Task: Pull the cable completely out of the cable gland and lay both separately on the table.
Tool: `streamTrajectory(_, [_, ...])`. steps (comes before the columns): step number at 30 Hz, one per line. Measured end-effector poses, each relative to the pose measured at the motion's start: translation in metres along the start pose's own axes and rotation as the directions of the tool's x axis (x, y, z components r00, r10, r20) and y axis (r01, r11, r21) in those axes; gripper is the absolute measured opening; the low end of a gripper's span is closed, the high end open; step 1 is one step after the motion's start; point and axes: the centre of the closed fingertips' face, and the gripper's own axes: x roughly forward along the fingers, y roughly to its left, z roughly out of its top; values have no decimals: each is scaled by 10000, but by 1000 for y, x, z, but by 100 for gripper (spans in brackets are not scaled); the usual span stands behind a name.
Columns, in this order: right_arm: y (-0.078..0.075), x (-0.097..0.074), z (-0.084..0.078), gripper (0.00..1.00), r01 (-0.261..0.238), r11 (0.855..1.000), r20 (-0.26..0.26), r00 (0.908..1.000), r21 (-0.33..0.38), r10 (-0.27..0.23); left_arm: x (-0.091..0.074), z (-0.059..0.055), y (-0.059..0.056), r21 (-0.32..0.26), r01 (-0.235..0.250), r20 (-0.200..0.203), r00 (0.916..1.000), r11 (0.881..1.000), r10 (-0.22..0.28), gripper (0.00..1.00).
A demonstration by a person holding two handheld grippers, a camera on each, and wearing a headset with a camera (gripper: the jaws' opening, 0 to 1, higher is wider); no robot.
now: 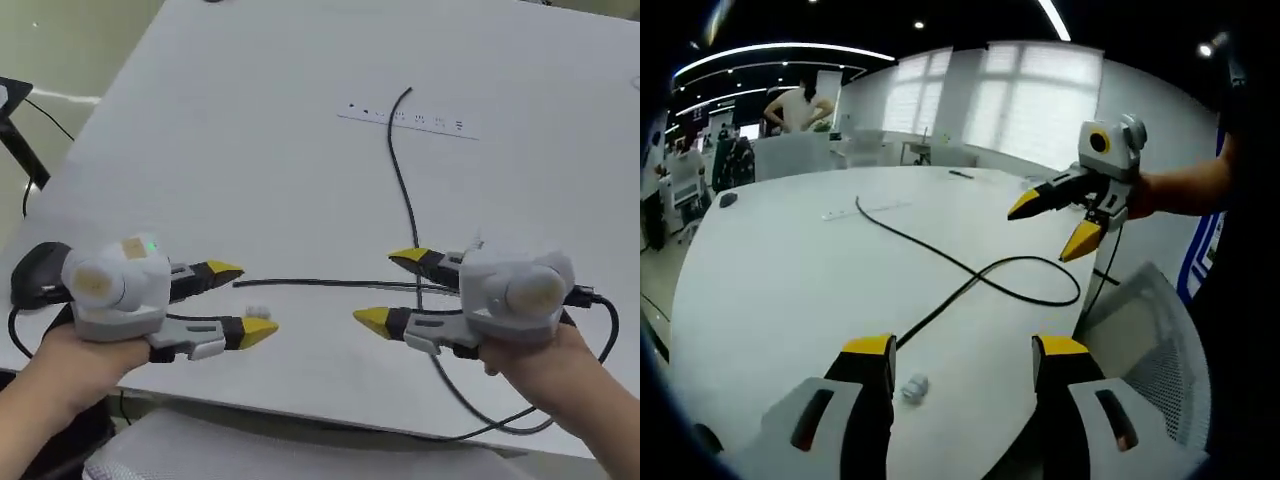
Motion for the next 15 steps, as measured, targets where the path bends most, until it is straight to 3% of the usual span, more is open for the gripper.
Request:
streamTrajectory(4, [0, -21, -12, 60, 263, 9980, 162, 9995, 576, -272, -10, 6, -1, -234, -276, 85, 9996, 9993, 278, 65])
streamTrajectory(8, [-3, -38, -25, 65, 651, 9826, 480, 9961, 1739, -745, -20, 2, 0, -346, -555, 27, 9984, 9979, 556, 72])
streamTrajectory(15, [-2, -57, -49, 77, 1062, 9620, 514, 9911, 2514, -1228, -33, -9, 0, -723, -1054, -122, 9944, 9918, 1048, 83])
